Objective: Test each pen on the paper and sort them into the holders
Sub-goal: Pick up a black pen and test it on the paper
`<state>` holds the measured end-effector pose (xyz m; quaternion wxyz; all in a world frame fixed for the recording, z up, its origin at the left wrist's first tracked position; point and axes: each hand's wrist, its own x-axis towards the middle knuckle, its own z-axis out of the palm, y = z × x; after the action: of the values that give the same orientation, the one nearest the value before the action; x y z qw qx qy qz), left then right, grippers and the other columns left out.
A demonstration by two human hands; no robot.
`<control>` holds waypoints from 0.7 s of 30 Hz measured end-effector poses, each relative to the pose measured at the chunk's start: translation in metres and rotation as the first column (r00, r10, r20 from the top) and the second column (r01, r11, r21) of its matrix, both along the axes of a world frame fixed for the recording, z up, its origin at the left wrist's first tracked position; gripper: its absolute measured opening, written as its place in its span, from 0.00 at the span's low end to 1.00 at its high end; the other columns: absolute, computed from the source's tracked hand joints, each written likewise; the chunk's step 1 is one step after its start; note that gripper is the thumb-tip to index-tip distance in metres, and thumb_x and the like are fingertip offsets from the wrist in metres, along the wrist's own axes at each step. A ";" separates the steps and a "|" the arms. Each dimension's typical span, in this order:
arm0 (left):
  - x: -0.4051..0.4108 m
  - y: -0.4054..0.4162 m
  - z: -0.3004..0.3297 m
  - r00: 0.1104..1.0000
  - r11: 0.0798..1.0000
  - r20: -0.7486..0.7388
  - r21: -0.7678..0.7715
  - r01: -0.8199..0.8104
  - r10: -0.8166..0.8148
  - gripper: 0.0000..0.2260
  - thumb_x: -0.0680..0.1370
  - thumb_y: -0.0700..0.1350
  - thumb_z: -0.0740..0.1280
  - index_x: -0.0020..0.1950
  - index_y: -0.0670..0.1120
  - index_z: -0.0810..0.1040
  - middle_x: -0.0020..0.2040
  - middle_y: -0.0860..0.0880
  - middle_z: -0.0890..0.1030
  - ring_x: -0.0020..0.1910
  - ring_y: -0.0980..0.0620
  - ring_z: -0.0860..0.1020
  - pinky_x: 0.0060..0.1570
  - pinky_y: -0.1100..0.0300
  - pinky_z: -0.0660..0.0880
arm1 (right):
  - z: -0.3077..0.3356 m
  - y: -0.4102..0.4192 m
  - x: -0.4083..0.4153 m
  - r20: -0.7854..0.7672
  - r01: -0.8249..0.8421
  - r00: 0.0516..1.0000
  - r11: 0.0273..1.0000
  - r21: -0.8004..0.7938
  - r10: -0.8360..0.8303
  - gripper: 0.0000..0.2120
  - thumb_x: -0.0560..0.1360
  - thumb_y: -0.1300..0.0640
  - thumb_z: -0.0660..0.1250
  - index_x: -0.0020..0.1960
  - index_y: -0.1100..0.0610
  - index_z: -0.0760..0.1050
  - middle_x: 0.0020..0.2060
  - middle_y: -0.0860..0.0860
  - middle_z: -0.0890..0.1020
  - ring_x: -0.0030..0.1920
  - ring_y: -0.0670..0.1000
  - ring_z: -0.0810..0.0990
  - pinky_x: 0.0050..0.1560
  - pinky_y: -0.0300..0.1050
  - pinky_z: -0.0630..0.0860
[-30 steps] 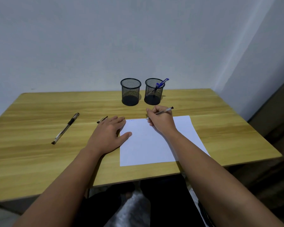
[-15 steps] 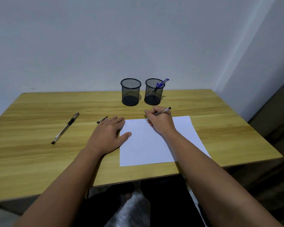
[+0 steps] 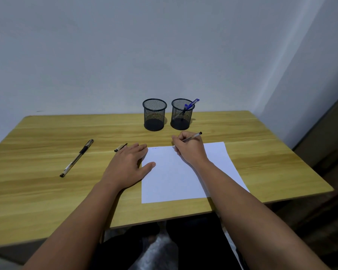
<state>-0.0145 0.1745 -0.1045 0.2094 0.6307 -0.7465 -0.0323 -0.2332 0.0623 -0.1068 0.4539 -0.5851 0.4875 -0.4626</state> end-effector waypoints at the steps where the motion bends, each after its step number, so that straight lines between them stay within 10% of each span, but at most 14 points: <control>1: 0.000 0.000 0.000 1.000 1.000 0.002 -0.001 0.000 0.000 0.33 0.77 0.67 0.59 0.75 0.49 0.73 0.77 0.53 0.71 0.79 0.51 0.64 0.75 0.54 0.58 | 0.000 0.000 0.000 -0.005 -0.003 1.000 1.000 0.000 0.003 0.19 0.80 0.58 0.74 0.36 0.66 0.73 0.28 0.62 0.77 0.28 0.54 0.75 0.33 0.48 0.74; 21: 0.001 -0.002 -0.001 1.000 1.000 0.000 0.006 -0.001 0.001 0.36 0.75 0.70 0.56 0.75 0.49 0.74 0.76 0.53 0.71 0.78 0.51 0.64 0.75 0.54 0.58 | -0.004 -0.003 -0.001 -0.056 0.045 0.997 0.999 -0.030 -0.047 0.16 0.79 0.59 0.71 0.37 0.67 0.73 0.33 0.71 0.77 0.29 0.57 0.77 0.34 0.49 0.73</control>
<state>-0.0135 0.1730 -0.1057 0.2074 0.6317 -0.7461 -0.0343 -0.2344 0.0595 -0.1105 0.4207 -0.5930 0.5067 -0.4633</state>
